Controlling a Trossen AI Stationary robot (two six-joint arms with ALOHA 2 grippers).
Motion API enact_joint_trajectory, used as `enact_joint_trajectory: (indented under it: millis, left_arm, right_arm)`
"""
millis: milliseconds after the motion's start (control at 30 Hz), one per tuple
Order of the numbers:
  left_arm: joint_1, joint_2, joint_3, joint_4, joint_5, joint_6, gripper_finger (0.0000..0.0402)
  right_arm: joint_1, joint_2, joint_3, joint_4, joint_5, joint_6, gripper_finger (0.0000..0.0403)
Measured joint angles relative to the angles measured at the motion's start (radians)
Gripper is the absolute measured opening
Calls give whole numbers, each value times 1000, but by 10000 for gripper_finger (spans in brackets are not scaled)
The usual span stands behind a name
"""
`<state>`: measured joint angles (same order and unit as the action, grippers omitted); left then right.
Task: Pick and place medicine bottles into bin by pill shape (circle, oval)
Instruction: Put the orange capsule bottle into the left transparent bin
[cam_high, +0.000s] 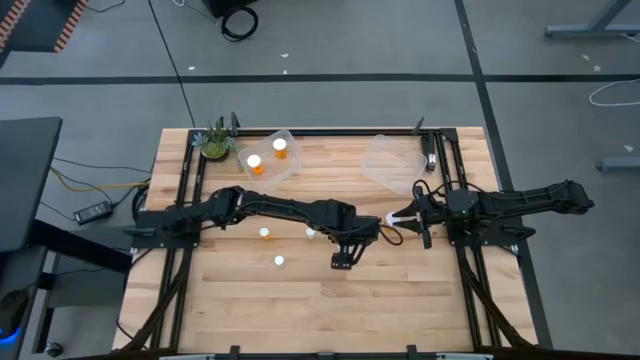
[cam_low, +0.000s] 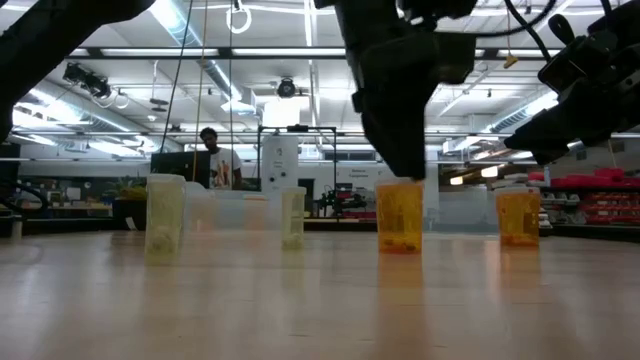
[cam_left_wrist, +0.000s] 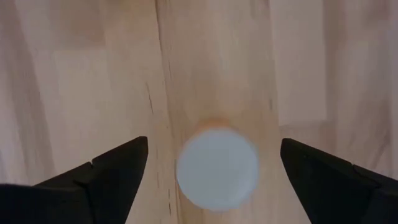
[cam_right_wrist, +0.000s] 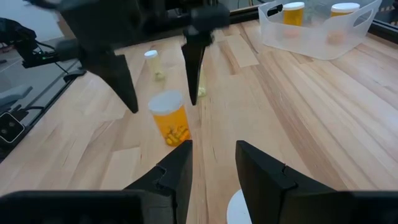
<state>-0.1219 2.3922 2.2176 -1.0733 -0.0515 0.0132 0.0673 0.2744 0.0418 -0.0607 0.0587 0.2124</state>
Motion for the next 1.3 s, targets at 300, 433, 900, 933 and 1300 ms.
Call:
enact_joint_trajectory:
  millis: [300,433,900,933,1300]
  left_arm:
    - [-11,71,1,-11,-1,14,378]
    - [-12,95,0,5,0,26,377]
    - [-11,124,1,0,1,34,311]
    - [-11,123,1,1,0,33,303]
    - [-8,123,1,4,-1,25,214]
  right_arm:
    - [0,6,2,0,0,0,129]
    - [0,16,2,1,0,0,129]
    - [0,43,1,2,0,0,129]
    - [0,43,1,0,0,0,129]
    - [0,46,1,0,0,0,129]
